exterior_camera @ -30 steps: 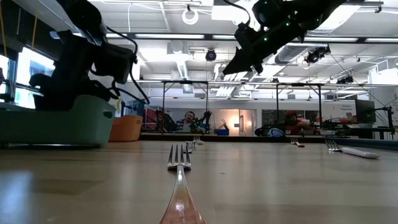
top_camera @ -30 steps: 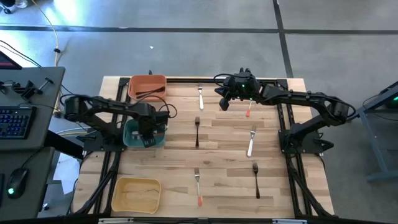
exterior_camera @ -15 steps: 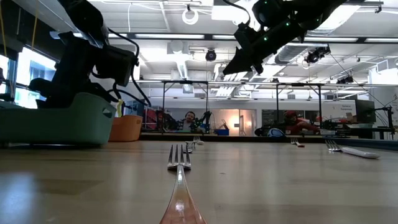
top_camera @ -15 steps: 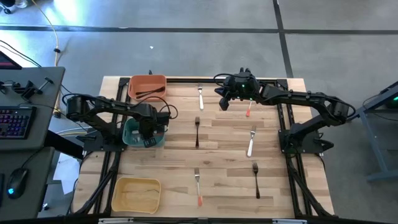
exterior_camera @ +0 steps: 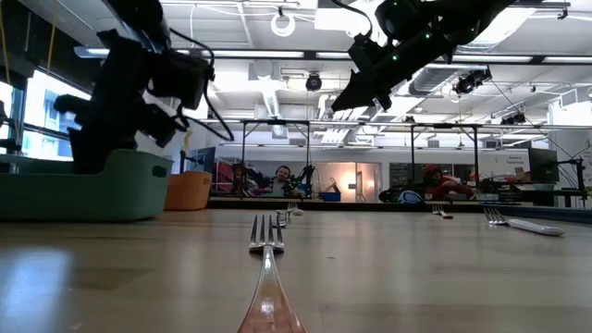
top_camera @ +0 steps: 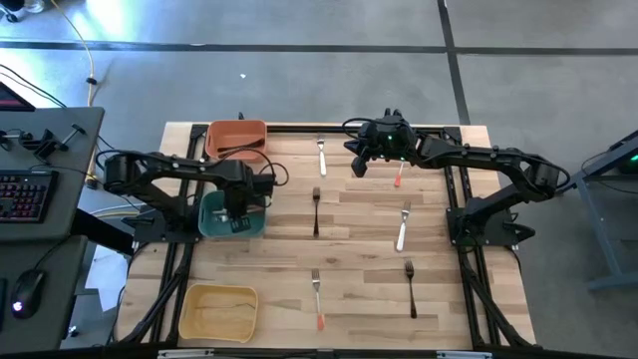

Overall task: Sort silverware by color (type)
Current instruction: Put the orange fork into the yellow bin

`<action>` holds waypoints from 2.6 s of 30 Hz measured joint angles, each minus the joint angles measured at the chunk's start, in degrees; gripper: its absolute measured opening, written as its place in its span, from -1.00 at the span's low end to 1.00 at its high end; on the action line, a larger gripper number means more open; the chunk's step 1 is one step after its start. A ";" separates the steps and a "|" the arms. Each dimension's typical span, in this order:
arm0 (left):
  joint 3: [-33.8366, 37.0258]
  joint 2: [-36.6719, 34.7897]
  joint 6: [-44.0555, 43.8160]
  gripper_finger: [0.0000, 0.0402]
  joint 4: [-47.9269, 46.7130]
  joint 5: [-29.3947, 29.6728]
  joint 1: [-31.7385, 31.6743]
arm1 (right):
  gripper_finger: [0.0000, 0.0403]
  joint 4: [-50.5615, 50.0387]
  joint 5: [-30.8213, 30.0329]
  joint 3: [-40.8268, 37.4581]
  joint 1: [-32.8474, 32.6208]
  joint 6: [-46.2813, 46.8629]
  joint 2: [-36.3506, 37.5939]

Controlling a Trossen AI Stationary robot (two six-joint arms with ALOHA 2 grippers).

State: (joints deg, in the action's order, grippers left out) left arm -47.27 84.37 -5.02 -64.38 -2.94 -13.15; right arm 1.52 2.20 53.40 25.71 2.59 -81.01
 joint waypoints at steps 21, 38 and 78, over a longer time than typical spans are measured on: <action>-21.15 -10.97 -13.43 -1.00 -24.25 -8.96 22.10 | -1.00 0.00 0.02 0.00 0.00 -1.55 0.00; -20.91 0.14 -48.92 -1.00 -1.20 -9.15 61.74 | -1.00 0.04 0.00 0.00 0.00 -1.55 0.00; -20.97 16.02 -49.42 -0.69 12.60 -14.27 69.37 | -1.00 0.07 -0.07 0.00 0.00 -2.69 0.00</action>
State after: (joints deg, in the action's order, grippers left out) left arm -68.25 100.39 -54.43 -51.79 -17.21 56.23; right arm 1.58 2.13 53.41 25.71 -0.10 -81.01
